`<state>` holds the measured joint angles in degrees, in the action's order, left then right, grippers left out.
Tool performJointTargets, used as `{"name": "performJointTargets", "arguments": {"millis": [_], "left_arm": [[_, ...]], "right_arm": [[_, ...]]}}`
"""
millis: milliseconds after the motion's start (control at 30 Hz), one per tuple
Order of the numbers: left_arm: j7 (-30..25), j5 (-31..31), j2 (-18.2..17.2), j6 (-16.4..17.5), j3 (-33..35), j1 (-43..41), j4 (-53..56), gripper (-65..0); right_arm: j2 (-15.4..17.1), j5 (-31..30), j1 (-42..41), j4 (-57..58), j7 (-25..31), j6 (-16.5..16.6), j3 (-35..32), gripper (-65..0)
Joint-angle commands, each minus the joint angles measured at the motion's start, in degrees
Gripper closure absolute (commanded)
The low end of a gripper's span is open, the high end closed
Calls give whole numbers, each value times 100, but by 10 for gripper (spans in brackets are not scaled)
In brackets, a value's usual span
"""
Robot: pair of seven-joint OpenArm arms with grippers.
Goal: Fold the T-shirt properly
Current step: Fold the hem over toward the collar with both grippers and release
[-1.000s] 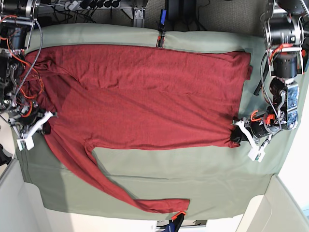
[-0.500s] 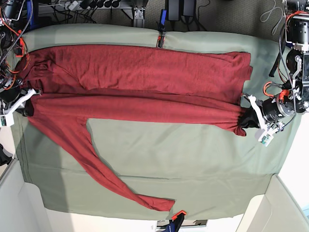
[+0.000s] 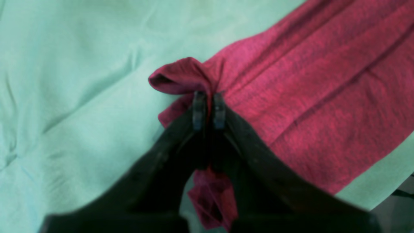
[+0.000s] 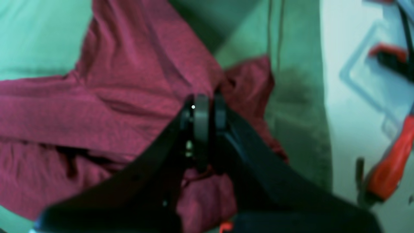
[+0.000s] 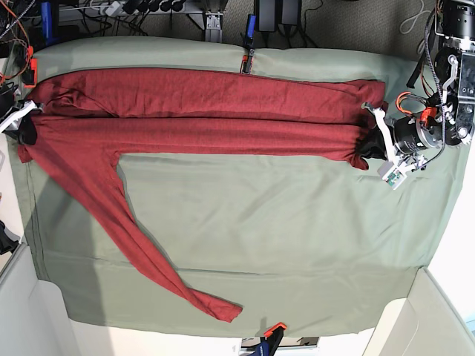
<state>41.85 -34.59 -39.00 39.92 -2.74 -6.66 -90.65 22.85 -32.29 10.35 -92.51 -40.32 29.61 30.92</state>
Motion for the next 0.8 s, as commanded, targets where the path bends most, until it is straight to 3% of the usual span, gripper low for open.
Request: {"name": "performJointTargets", "arguments": {"millis": [0,133,233,333,400,767], "left_arm": [[-96,-37,-116,8,-76,90,-90,0],[-111,-37,-116,8,-76,94,-90,-11],[-107,-37,-116,8,-76,92,-90,-117],[-107,-39,-116,8,-76,92,-90,-187],[-105,-39,-116,8,-76,92,-90,-219],[-39,-299,-116,8,-76,92,-90,-243]], "right_arm": [[120,-79,-28,-101,125,22,52,0],[107,-76,-15,-87,83,20,50,0],[107,-74,-15,-87,79,20,50,-6],[107,-74,-13,-87,59,17,50,-190],[107,-76,-15,-90,63,17,52,-261],[105,-310,-164,-313,236,17,63,-270]]}}
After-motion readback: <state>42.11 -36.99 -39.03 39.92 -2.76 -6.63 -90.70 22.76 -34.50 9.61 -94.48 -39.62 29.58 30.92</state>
